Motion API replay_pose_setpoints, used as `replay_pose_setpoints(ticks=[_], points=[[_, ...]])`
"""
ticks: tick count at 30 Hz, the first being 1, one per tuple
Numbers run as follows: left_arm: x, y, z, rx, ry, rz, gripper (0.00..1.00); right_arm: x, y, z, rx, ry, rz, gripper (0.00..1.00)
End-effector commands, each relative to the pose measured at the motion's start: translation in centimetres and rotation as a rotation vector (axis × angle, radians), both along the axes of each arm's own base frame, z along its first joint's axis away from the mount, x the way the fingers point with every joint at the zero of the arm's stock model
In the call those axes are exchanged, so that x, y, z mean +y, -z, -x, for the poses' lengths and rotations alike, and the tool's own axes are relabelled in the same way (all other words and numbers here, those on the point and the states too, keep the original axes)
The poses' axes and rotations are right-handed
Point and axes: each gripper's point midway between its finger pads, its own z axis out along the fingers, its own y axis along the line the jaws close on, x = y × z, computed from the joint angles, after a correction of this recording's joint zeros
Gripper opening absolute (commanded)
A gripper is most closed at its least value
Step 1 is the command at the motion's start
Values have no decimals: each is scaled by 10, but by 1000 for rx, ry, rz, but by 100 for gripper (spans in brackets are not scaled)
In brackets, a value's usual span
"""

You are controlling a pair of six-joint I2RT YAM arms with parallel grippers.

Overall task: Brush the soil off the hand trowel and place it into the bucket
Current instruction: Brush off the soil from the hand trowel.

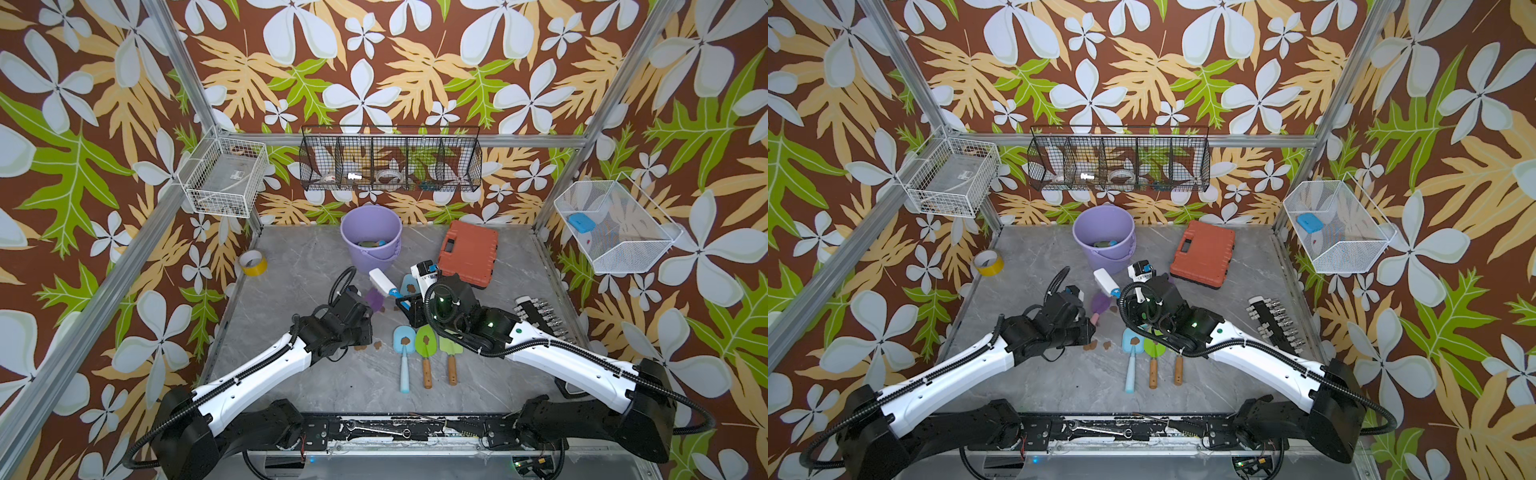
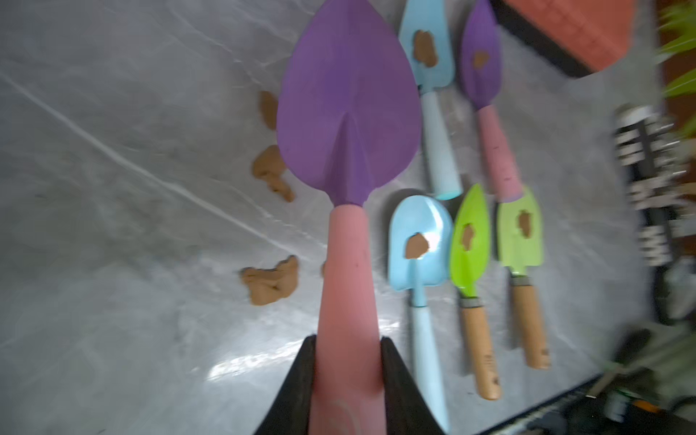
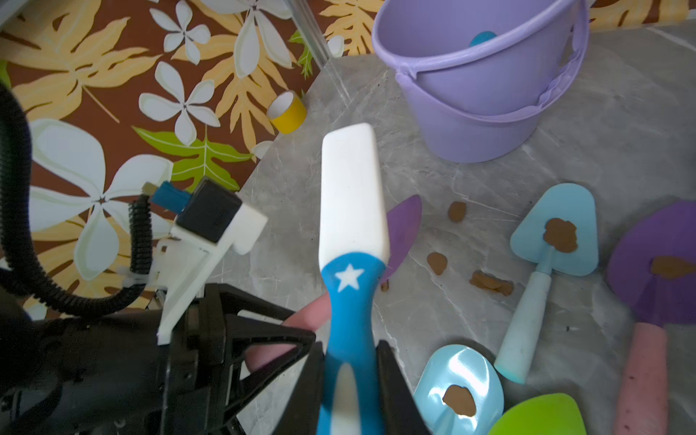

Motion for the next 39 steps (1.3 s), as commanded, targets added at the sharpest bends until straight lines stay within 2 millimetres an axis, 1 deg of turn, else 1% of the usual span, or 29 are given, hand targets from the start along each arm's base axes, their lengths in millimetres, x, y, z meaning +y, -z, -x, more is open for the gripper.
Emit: replay_pose_setpoints(ticks=[1, 3, 6, 8, 11, 12, 13, 14, 16, 18, 20, 21, 22, 24, 26, 27, 29, 31, 32, 34, 36, 39], points=[[30, -3, -2, -53, -13, -252, 0, 11, 16, 17, 8, -90, 69, 0], [25, -9, -4, -71, -5, -276, 0, 15, 37, 22, 62, -108, 105, 0], [16, -17, -3, -96, 25, -318, 0, 13, 55, 17, 85, -94, 161, 0], [12, -18, -1, -97, 46, -344, 0, 8, 60, 7, 82, -75, 179, 0], [11, -17, 4, -94, 65, -338, 0, -14, 65, -22, 82, -1, 191, 0], [11, -17, 5, -93, 69, -334, 0, -19, 60, -29, 73, 10, 190, 0], [12, -18, 7, -95, 70, -329, 0, -22, 56, -32, 62, 18, 195, 0], [13, -19, 8, -100, 73, -324, 0, -19, 48, -30, 43, -2, 188, 0], [15, -21, 9, -107, 75, -317, 0, -8, 31, -19, 22, -67, 134, 0], [12, -23, 9, -111, 85, -296, 0, 14, 20, 4, -6, -185, 87, 0], [9, -24, 9, -114, 95, -287, 0, 34, 18, 28, -1, -302, 58, 0], [9, -24, 9, -114, 95, -287, 0, 40, 24, 34, 20, -333, 61, 0], [9, -24, 9, -113, 96, -290, 0, 43, 33, 34, 44, -344, 74, 0], [9, -25, 8, -121, 100, -295, 0, 37, 56, 22, 73, -297, 150, 0], [9, -28, 7, -130, 104, -299, 0, 24, 71, 2, 107, -221, 195, 0], [9, -28, 7, -131, 108, -301, 0, 14, 75, -11, 122, -178, 199, 0], [12, -31, 7, -140, 104, -309, 0, -5, 76, -35, 125, -89, 197, 0], [15, -34, 6, -150, 101, -322, 0, -22, 66, -54, 90, -9, 199, 0], [15, -36, 4, -156, 97, -324, 0, -26, 58, -59, 74, 11, 190, 0], [17, -44, -2, -162, 82, -319, 0, -30, 39, -62, 33, 31, 156, 0], [23, -58, -14, -184, 52, -315, 0, -36, 20, -61, -9, 66, 117, 0], [22, -82, -34, -221, 32, -275, 0, -47, 7, -57, -37, 110, 77, 0]])
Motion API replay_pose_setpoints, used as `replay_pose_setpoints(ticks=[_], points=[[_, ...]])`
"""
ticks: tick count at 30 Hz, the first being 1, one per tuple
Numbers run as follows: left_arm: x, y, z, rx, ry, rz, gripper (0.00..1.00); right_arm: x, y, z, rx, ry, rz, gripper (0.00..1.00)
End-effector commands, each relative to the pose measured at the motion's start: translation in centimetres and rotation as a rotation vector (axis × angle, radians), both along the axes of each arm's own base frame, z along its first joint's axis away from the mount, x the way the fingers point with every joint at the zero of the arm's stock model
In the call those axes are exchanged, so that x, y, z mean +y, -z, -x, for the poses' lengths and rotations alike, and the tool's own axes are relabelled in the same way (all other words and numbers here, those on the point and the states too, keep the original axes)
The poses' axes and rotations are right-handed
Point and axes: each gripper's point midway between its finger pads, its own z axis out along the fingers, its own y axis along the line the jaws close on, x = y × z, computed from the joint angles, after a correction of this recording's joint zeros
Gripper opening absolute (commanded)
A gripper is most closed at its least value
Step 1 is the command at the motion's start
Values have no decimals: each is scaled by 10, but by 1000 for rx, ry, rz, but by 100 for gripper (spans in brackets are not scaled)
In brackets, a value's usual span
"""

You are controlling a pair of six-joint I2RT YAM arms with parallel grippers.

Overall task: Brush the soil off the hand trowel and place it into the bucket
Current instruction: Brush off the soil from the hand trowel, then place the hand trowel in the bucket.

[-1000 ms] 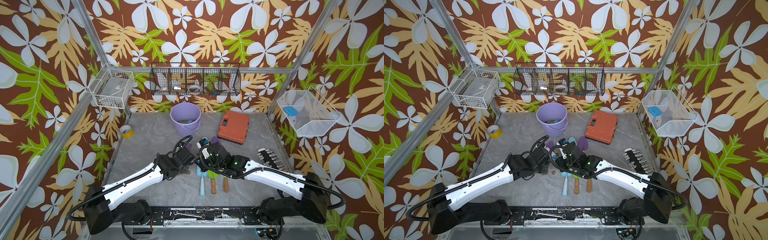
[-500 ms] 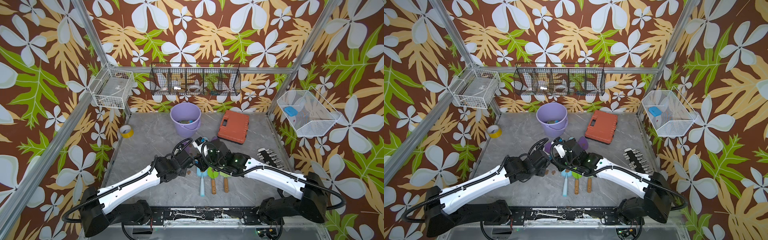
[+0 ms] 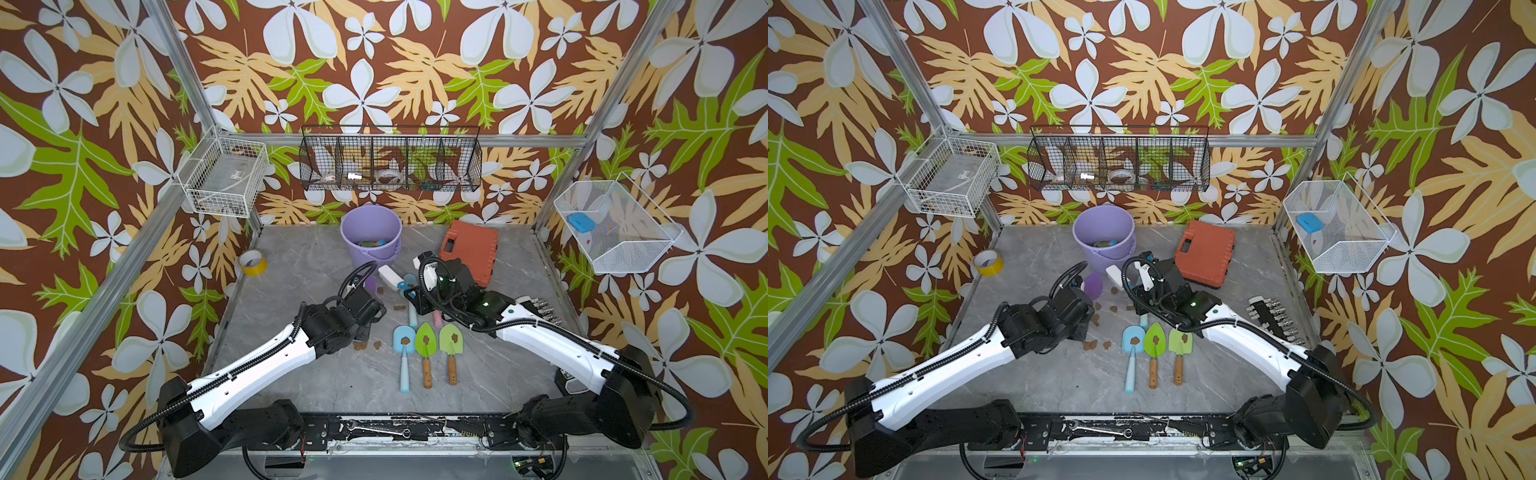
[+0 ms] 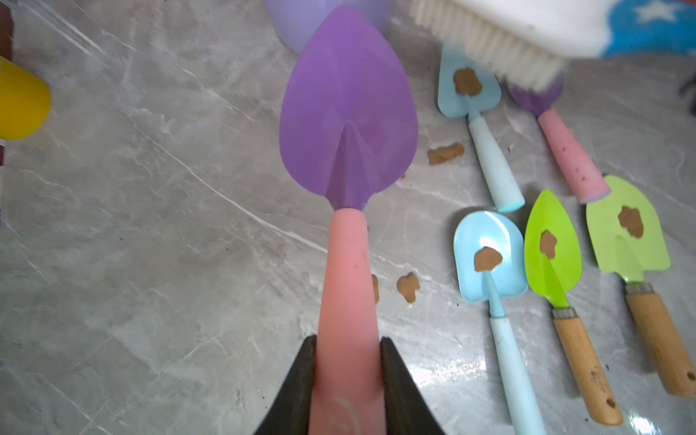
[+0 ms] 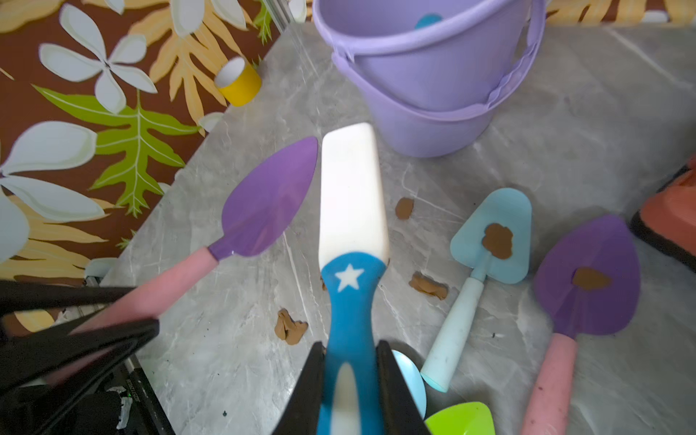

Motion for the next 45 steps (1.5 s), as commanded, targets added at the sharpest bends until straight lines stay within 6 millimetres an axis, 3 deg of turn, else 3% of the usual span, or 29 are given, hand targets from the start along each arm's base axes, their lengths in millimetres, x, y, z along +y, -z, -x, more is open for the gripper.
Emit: replay_pose_setpoints(ticks=[1, 5, 8, 17, 23, 28, 31, 35, 39, 45], points=[[-1, -29, -24, -70, 3, 11, 0, -13, -14, -5, -43, 85, -38, 0], [0, -62, -60, -128, -27, 9, 0, -35, -24, 1, -89, 157, -52, 0], [-2, -75, -89, -143, -38, 24, 0, -47, -29, 3, -103, 190, -51, 0], [-5, -80, -175, -126, -102, 32, 0, -58, -27, 8, -108, 211, -52, 0], [-7, -68, -211, -103, -126, 10, 38, -61, -24, 8, -107, 213, -46, 0], [-12, -73, -219, -120, -127, 29, 43, -63, -27, 8, -111, 216, -48, 0], [-14, -84, -212, -132, -122, 72, 38, -63, -29, 9, -110, 219, -54, 0], [-18, -83, -179, -131, -117, 102, 37, -69, -31, 13, -111, 233, -52, 0], [-38, -58, -118, -125, -67, 171, 37, -76, -23, 16, -98, 258, -44, 0], [-66, -14, -25, -124, -36, 354, 40, -78, 6, 26, -17, 250, -20, 0]])
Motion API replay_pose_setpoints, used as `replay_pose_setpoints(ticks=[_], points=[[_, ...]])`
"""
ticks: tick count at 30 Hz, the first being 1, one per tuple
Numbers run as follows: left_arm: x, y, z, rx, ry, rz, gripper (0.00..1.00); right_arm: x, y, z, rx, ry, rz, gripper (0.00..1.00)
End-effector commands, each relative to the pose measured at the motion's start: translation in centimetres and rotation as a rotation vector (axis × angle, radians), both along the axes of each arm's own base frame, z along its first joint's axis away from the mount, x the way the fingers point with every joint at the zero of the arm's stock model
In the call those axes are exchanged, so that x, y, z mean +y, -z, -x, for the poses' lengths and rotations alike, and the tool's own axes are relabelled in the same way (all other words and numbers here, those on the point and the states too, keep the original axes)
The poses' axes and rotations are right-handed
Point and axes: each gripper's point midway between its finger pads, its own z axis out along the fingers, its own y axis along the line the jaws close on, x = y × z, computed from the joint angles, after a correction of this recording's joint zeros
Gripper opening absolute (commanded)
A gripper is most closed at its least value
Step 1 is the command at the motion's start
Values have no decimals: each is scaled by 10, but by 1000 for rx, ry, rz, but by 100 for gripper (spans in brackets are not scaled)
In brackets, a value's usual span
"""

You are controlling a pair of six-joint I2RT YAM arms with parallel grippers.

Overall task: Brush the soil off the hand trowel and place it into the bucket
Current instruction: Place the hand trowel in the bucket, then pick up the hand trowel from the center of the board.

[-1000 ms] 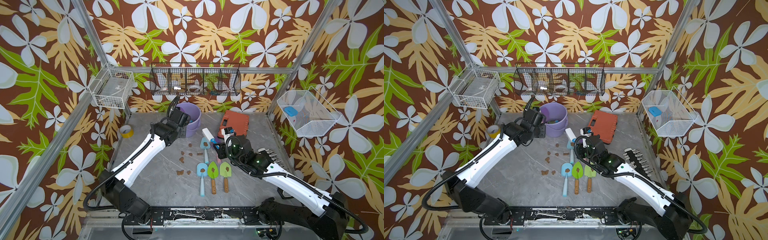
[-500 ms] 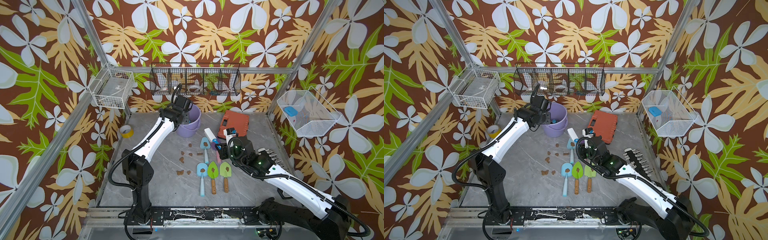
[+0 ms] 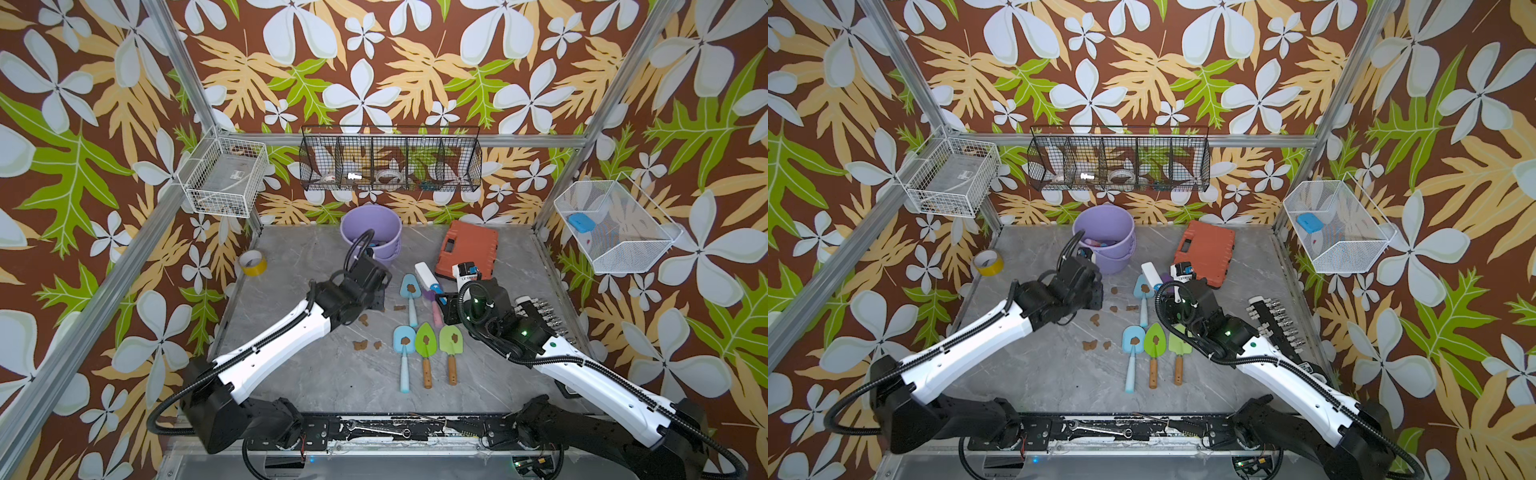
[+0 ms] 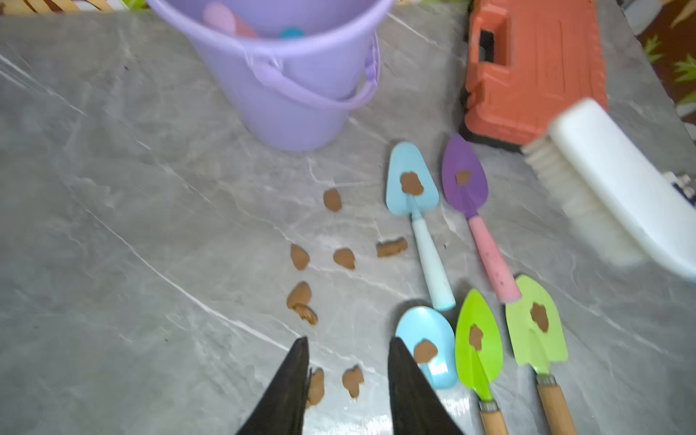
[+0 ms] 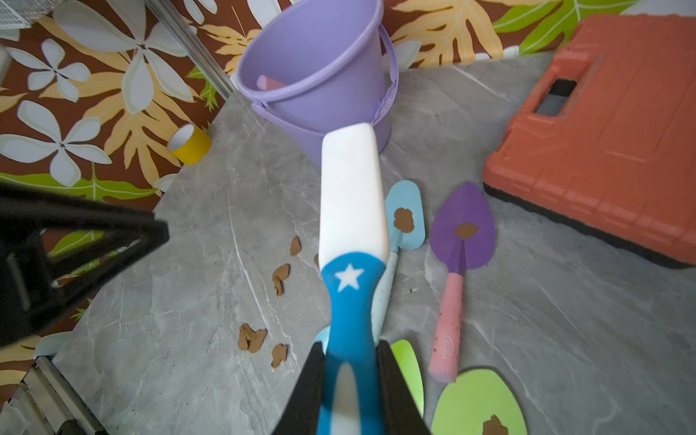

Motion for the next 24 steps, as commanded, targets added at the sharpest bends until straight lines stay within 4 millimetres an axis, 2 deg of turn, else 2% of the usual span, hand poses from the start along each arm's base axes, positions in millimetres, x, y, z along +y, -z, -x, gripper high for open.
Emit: replay_pose_setpoints(ticks=[1, 5, 8, 11, 14, 17, 21, 24], points=[[-22, 3, 27, -49, -52, 197, 41, 0, 10, 5, 36, -1, -9, 0], [-41, 39, 70, 6, -40, 238, 46, 1, 21, 10, 64, -4, -32, 0], [-57, 69, 90, 81, 9, 225, 50, 1, 25, 12, 75, -5, -39, 0], [-72, 88, 105, 129, 69, 193, 55, -1, 26, 14, 80, -3, -42, 0], [-93, 102, 119, 194, 139, 210, 59, -4, 29, 17, 87, 4, -47, 0], [-104, 121, 130, 250, 171, 149, 61, -6, 29, 20, 88, 12, -53, 0], [-104, 147, 138, 309, 167, 19, 62, -8, 30, 22, 91, 18, -61, 0], [-105, 159, 142, 331, 161, -22, 62, -9, 32, 23, 98, 19, -57, 0]])
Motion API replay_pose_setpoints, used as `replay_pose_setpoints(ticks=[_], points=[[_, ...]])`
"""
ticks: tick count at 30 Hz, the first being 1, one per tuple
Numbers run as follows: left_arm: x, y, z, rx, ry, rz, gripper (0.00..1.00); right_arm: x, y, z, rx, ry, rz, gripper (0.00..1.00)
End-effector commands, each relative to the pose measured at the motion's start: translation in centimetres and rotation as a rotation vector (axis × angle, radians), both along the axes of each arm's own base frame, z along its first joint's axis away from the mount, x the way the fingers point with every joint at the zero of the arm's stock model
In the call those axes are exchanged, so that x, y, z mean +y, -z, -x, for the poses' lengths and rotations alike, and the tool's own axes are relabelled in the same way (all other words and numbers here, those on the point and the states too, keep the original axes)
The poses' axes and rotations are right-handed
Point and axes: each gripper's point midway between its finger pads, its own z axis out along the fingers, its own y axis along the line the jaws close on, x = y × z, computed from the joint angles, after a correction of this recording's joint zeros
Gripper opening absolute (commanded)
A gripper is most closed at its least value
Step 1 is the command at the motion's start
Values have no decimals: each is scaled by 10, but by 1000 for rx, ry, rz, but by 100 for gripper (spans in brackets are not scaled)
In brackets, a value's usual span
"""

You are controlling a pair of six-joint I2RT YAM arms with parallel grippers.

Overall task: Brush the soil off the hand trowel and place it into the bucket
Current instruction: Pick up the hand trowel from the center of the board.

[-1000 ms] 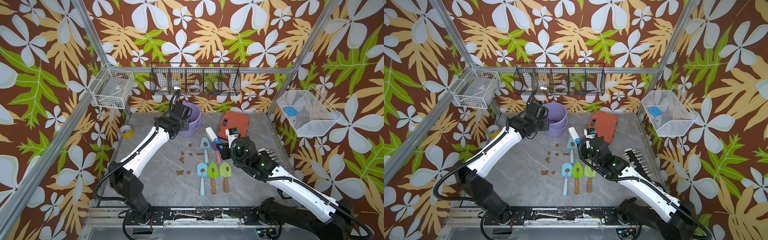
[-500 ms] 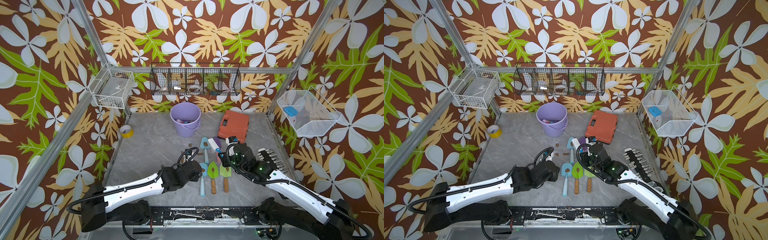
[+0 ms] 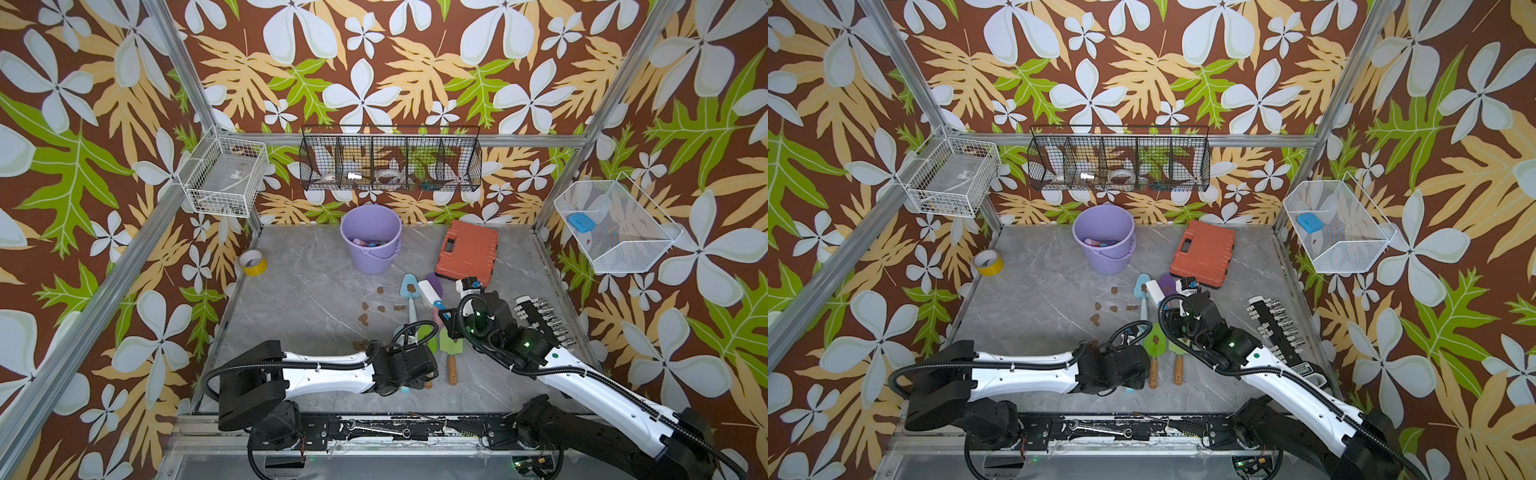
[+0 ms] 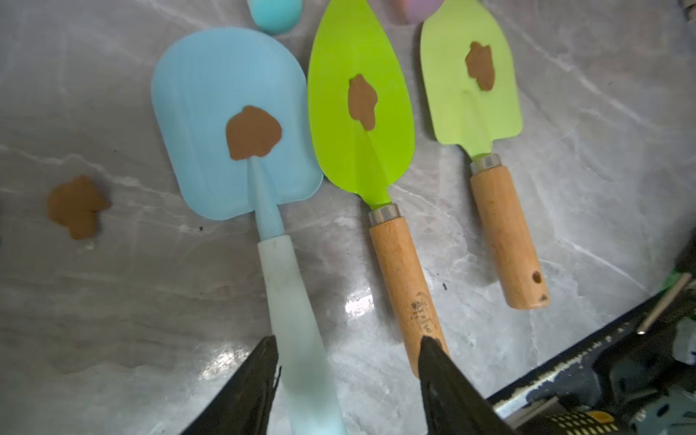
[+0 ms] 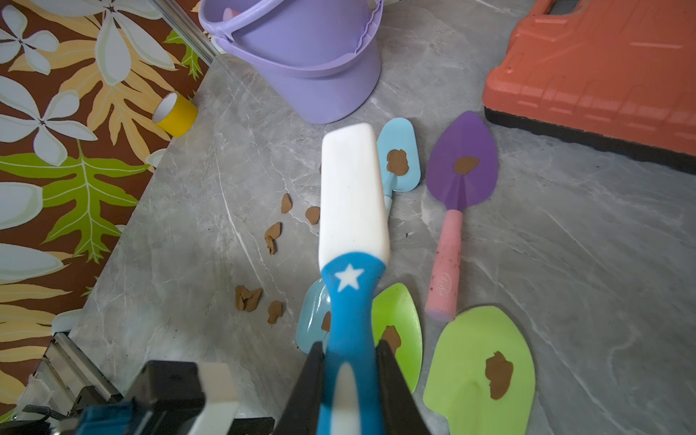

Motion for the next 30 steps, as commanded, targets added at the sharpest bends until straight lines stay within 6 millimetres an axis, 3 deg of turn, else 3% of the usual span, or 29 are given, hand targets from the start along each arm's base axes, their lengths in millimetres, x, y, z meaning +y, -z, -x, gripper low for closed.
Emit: replay_pose_setpoints(ticks=[1, 20, 30], points=[[8, 12, 5, 33, -15, -63, 61, 0, -4, -1, -9, 15, -16, 0], [18, 34, 4, 25, -32, -137, 51, -4, -2, 0, -9, 28, -16, 0], [20, 40, 4, 23, -28, -170, 38, 0, 2, -1, 3, 20, -17, 0]])
